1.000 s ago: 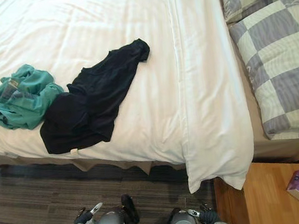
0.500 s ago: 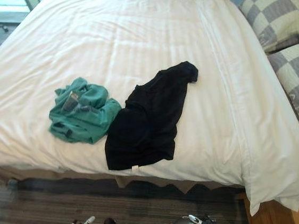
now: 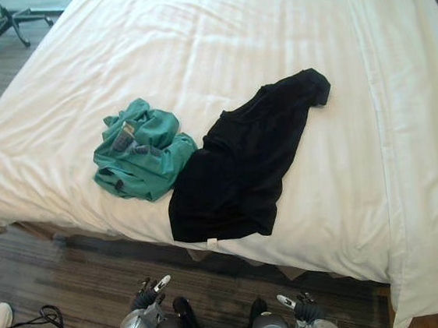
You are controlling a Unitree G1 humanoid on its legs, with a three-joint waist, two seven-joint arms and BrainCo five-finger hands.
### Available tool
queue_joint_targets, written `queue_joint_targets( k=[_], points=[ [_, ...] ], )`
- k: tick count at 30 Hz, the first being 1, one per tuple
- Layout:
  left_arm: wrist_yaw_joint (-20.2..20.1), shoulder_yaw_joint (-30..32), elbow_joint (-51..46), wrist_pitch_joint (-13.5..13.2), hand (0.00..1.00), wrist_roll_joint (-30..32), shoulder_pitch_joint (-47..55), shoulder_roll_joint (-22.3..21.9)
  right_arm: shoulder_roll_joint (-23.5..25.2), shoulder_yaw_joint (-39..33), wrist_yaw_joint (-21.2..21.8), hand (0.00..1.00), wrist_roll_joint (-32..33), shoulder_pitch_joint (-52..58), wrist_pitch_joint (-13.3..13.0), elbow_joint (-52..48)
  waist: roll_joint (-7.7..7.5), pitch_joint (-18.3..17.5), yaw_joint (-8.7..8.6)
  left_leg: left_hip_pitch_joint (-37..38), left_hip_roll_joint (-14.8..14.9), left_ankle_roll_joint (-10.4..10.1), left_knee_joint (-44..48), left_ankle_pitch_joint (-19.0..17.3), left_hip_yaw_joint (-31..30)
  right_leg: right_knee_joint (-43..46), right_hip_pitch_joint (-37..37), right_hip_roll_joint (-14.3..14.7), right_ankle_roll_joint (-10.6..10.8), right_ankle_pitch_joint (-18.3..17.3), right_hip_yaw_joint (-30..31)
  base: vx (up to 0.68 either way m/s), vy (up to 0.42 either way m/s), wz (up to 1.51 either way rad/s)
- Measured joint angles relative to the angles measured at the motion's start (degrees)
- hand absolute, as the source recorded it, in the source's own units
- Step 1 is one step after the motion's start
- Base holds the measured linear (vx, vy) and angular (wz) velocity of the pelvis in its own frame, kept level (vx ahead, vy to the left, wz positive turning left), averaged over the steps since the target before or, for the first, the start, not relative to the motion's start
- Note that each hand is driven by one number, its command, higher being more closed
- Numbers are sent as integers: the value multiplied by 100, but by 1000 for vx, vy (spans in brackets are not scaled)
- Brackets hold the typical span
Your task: Tidy the bed and pick cloth on bed and put in laundry
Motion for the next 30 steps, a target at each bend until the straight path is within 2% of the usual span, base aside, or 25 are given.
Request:
queue_joint_targets(
  k=[1, 2, 4, 5, 6, 7, 8, 9, 10, 11, 12, 13, 15, 17, 19, 21, 22, 25, 26, 27, 30],
  points=[
    [-8, 12, 5, 0, 0, 34, -3, 55, 58, -89, 30, 0, -5, 3, 24, 11, -67, -1, -7, -29, 9, -27, 67, -22, 1, -84, 11, -5, 2, 48, 66, -5, 63, -35],
    [-92, 144, -1, -4, 0, 39, -12, 141, 200, -244, 50, 0, -61, 9, 91, 36, -202, 24, 44, -127, 120, -95, 470, -298, 8, -120, 37, -70, 2, 69, 239, -8, 55, -60],
    [-191, 394, 59, -4, 0, 43, 61, 187, 215, -364, 85, 0, -256, 60, 103, 89, -259, -39, 37, -79, 463, -39, 880, -465, 18, -51, 32, -134, 53, 57, 565, -6, 96, -95],
    [-220, 412, 183, -6, 0, 51, 85, 173, 146, -418, 127, 0, -367, 165, 44, 139, -253, -108, 16, 30, 607, -76, 868, -445, -9, -24, 25, -219, 182, 91, 785, 19, 176, -91],
    [-219, 401, 267, 3, 0, 75, 88, 151, 105, -431, 144, 0, -427, 224, 13, 154, -180, -182, 4, 79, 636, -130, 798, -402, -16, -16, 34, -260, 262, 114, 863, 80, 278, -81],
    [-174, 340, 427, 9, 0, 253, 85, 44, 8, -435, 179, 0, -554, 365, -21, 191, -6, -297, -74, 199, 646, -238, 518, -132, -73, -35, 54, -346, 466, 153, 984, 162, 376, -54],
    [-101, 209, 537, 16, 0, 244, 83, -51, -30, -434, 199, 0, -719, 493, -32, 264, 128, -408, -145, 426, 511, -590, 285, -381, -164, -85, 94, -479, 652, 228, 1061, 201, 388, -44],
    [-59, 152, 550, 23, 0, 203, 80, -50, -34, -495, 200, 0, -739, 549, -55, 308, 136, -427, -164, 581, 359, -562, 172, -481, -128, -118, 148, -579, 731, 275, 1086, 168, 417, -34],
    [-21, 158, 561, 50, 0, 151, 81, 54, 69, -490, 192, 0, -748, 566, -114, 363, -69, -430, -167, 751, 71, -509, 59, -511, 2, -162, 222, -848, 854, 372, 1086, 77, 287, -22],
    [-16, 158, 587, 82, 0, 169, 83, 123, 113, -473, 195, 0, -744, 564, -143, 366, -135, -445, -146, 816, -16, -489, 23, -523, 27, -171, 251, -938, 880, 433, 1014, 24, 294, -23],
    [-29, 173, 668, 160, 0, 328, 121, 203, 145, -394, 214, 0, -732, 570, -206, 374, -169, -511, -122, 922, -90, -473, -79, -532, 134, -165, 258, -1014, 825, 582, 692, 1, 206, -36],
    [-31, 207, 672, 169, 0, 512, 273, 318, 122, -181, 269, 0, -736, 541, -266, 376, -158, -544, -82, 1105, -42, -460, -223, -523, 359, -161, 246, -977, 610, 744, 87, -3, 163, -48],
    [-95, 250, 684, 195, 0, 603, 469, 395, -5, 178, 350, 0, -802, 432, -299, 379, -161, -604, 1, 1250, 10, -459, -362, -520, 645, -198, 255, -818, 350, 854, -750, -11, 74, -72],
    [-248, 228, 687, 278, 0, 673, 516, 406, -35, 265, 384, 0, -872, 376, -270, 373, -168, -630, -1, 1180, -25, -450, -453, -439, 615, -529, 246, -599, 427, 920, -521, -17, -39, -24],
    [-465, -6, 757, 421, 0, 891, 362, 416, -111, 294, 434, 0, -909, 327, -270, 359, -94, -660, -196, 984, 29, -352, -656, -191, 150, -581, 133, -171, 358, 542, 560, -32, -173, 75],
    [-604, -211, 746, 467, 0, 960, 280, 381, -267, 504, 481, 0, -950, 378, -332, 406, -1, -645, -145, 944, 62, -244, -664, -101, -76, -556, 146, -99, 277, 501, 574, -3, -134, 51],
    [-620, -276, 746, 485, 0, 985, 283, 340, -353, 645, 495, 0, -962, 392, -389, 425, 77, -695, -107, 941, 62, -203, -707, -21, -150, -554, 204, -94, 314, 525, 471, 16, -95, 28],
    [-592, -273, 747, 498, 0, 1146, 346, 264, -469, 748, 499, 0, -982, 380, -413, 509, 181, -792, -113, 989, 63, -222, -866, 38, -174, -555, 270, -58, 314, 524, 402, 28, -35, 24],
    [-594, -262, 745, 451, 0, 1157, 360, 221, -471, 766, 471, 0, -985, 358, -362, 550, 169, -795, -93, 995, 61, -223, -868, 38, -173, -557, 278, -58, 318, 532, 413, 0, 0, 0],
    [-570, 8, 625, 468, 0, 1412, 536, 165, -390, 660, 249, 0, -966, 449, 243, 347, 144, -879, 59, 1162, 30, -394, -999, 22, -44, -947, 354, -52, 364, 913, 438, 0, 0, 0],
    [-569, 9, 625, 468, 0, 1412, 536, 165, -390, 660, 249, 0, -966, 449, 243, 346, 144, -879, 59, 1163, 30, -394, -999, 22, -43, -947, 354, -52, 364, 913, 438, 0, 0, 0]
  ],
)
